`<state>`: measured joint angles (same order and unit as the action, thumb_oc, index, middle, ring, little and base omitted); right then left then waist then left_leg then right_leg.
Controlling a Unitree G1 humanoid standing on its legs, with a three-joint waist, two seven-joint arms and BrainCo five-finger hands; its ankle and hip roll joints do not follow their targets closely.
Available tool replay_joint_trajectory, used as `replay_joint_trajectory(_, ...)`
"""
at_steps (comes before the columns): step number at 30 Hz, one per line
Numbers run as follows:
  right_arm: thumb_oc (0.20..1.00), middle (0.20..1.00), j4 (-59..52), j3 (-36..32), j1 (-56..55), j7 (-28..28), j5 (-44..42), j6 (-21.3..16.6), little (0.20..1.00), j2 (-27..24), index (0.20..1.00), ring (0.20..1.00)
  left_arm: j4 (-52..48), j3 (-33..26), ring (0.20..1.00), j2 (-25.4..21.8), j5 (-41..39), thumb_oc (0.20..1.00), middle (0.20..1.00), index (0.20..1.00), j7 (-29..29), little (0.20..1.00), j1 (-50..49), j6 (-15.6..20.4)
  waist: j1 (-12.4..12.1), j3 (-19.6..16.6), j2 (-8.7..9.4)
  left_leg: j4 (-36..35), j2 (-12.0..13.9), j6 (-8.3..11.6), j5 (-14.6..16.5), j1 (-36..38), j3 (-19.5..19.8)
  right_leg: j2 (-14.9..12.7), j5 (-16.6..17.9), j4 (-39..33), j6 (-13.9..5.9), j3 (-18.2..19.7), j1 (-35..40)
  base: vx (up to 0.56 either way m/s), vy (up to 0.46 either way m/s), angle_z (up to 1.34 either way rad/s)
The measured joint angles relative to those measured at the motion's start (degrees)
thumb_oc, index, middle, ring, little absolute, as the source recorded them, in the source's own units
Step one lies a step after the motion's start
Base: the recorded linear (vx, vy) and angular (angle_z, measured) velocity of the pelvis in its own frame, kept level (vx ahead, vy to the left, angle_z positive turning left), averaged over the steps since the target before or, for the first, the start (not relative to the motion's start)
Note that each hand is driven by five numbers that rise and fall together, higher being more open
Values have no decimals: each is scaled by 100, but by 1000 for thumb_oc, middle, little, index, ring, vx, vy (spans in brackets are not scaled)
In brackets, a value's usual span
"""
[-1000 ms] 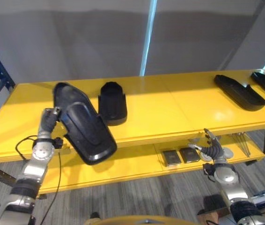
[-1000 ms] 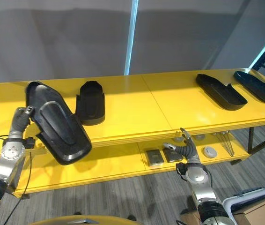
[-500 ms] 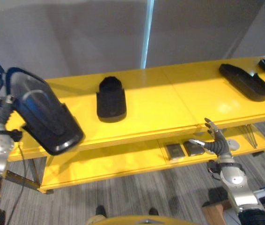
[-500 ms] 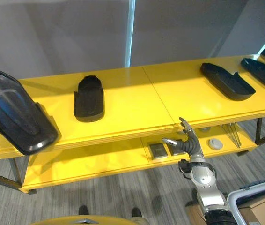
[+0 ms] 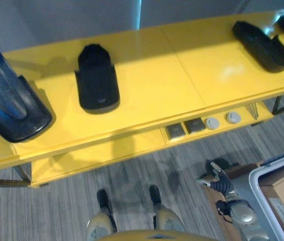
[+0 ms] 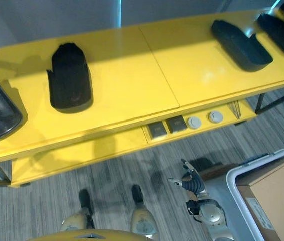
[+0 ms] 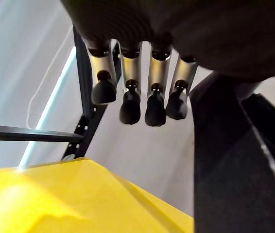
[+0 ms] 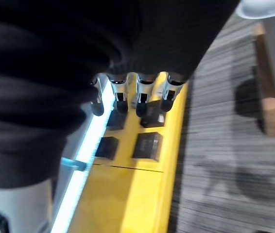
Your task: Move parts from the plastic box to the shelf.
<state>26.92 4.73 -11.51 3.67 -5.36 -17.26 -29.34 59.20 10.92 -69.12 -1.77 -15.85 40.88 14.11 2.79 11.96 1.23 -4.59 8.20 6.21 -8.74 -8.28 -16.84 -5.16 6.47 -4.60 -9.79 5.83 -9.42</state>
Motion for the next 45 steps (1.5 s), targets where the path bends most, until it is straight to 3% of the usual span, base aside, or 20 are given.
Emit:
replay_joint_trajectory(7, 1000, 1000, 797, 151, 354, 3, -213, -70, 1000, 164, 1000, 1000, 438, 939, 200, -401, 800, 200, 200, 200, 247, 200, 195, 15, 17, 292, 21, 0, 71, 36, 25, -64, -31, 75, -10, -4, -10, -5, -87, 0, 4, -4)
replay_joint_trajectory(16, 1000, 1000, 831, 213, 622, 4, -300, -30, 1000, 186, 1000, 1000, 1023, 1393, 200, -566, 1847, 200, 200, 200, 282, 200, 472, -153, -167, 394, 14, 0, 73, 48, 34, -65, -22, 73, -13, -4, -7, -25, -81, 0, 0, 0)
replay_joint_trajectory(17, 1000, 1000, 840, 233, 650, 5, -359, -29, 1000, 186, 1000, 1000, 1102, 1432, 438, -564, 2018, 438, 438, 438, 278, 438, 481, -203, -185, 394, 14, 1, 72, 48, 34, -64, -21, 73, -13, -4, -7, -26, -79, 0, 0, 0)
replay_joint_trajectory(18, 1000, 1000, 839, 279, 667, 6, -399, -30, 1000, 186, 1000, 1000, 1134, 1432, 1000, -564, 2120, 1000, 1000, 1000, 270, 1000, 481, -243, -194, 394, 15, 1, 72, 48, 33, -63, -15, 73, -13, -4, -6, -32, -75, 0, 0, 0)
replay_joint_trajectory(23, 1000, 1000, 831, 445, 678, 6, -435, -29, 1000, 193, 1000, 1000, 1173, 1392, 1000, -502, 2230, 1000, 1000, 1000, 117, 1000, 481, -436, -227, 392, 18, 1, 70, 44, 23, -61, 4, 72, -4, -3, 4, -44, -59, -5, 0, 1)
replay_joint_trajectory(26, 1000, 1000, 833, 489, 681, 16, -439, -24, 1000, 209, 1000, 1000, 1178, 1304, 1000, -217, 2231, 1000, 1000, 1000, -65, 1000, 511, -570, -230, 389, 31, 2, 69, 44, 12, -53, 26, 73, 12, -2, 26, -58, -43, -26, -8, 3)
replay_joint_trajectory(27, 1000, 1000, 814, 589, 700, 17, -439, -17, 1000, 209, 1000, 1000, 1107, 1143, 1000, 109, 2213, 1000, 1000, 1000, -173, 1000, 514, -617, -217, 377, 62, 2, 69, 41, 2, -51, 46, 73, 19, -2, 32, -74, -30, -18, -12, 4)
replay_joint_trajectory(33, 1000, 1000, 529, 579, 714, 27, -440, -3, 1000, 210, 1000, 1000, 470, 923, 1000, 379, 1777, 1000, 1000, 1000, -483, 1000, 690, -465, -139, 373, 208, 0, 75, 63, 1, 91, 89, 74, -13, -4, -9, -128, 138, 1, -14, 3)
replay_joint_trajectory(36, 1000, 1000, -712, 502, 458, 39, -421, 35, 1000, 126, 1000, 1000, -1079, 74, 1000, 499, 1049, 1000, 1000, 1000, -811, 1000, 342, -346, -197, 372, 249, -2, 86, 83, 19, 262, 110, 78, -28, -4, -27, -165, 327, 61, -29, 3)
replay_joint_trajectory(37, 1000, 1000, -1261, 390, 413, 44, -391, -119, 1000, 123, 1000, 1000, -2019, -414, 1000, 499, 940, 1000, 1000, 1000, -997, 1000, -69, -105, -188, 349, 276, -2, 87, 149, 104, 383, 98, 70, -69, -3, -13, -165, 430, 99, -19, 0)
replay_joint_trajectory(41, 1000, 1000, -2032, -113, 458, 70, -159, -254, 1000, 110, 1000, 1000, -3512, -1168, 1000, 503, 817, 1000, 1000, 1000, -1232, 1000, -885, 243, -226, 271, 263, -1, 73, 161, 203, 743, 58, 54, -102, -1, 2, -167, 762, 93, -32, -5)
replay_joint_trajectory(42, 1000, 1000, -2314, -280, 386, 73, -75, -228, 1000, 6, 1000, 1000, -4015, -1329, 1000, 607, 817, 1000, 1000, 1000, -1321, 1000, -1141, 257, -275, -11, 264, 1, 72, 121, 217, 849, 48, 50, -143, 2, 13, -188, 851, 76, -42, -2)
replay_joint_trajectory(43, 1000, 1000, -2593, -394, 381, 64, -16, -126, 1000, -23, 1000, 1000, -4412, -1599, 1000, 767, 839, 1000, 1000, 1000, -1335, 1000, -1394, 201, -289, -70, 255, -1, 54, 118, 227, 924, 47, 37, -149, 0, 16, -194, 958, 75, -43, 0)
replay_joint_trajectory(44, 1000, 1000, -2906, -536, 353, 63, 74, -115, 1000, -70, 1000, 1000, -4912, -2028, 1000, 1139, 862, 1000, 1000, 1000, -1362, 1000, -1761, 213, -294, -100, 209, -1, 39, 116, 262, 1045, 43, 23, -167, 0, 9, -201, 1076, -20, -63, 3)
replay_joint_trajectory(45, 1000, 1000, -3098, -681, 418, 86, 117, -276, 1000, -103, 1000, 1000, -5267, -2097, 1000, 1518, 894, 1000, 1000, 1000, -1448, 1000, -2171, 359, -337, -322, 185, 1, 38, 98, 309, 1168, 49, 13, -228, 7, 15, -252, 1193, -21, -64, 3)
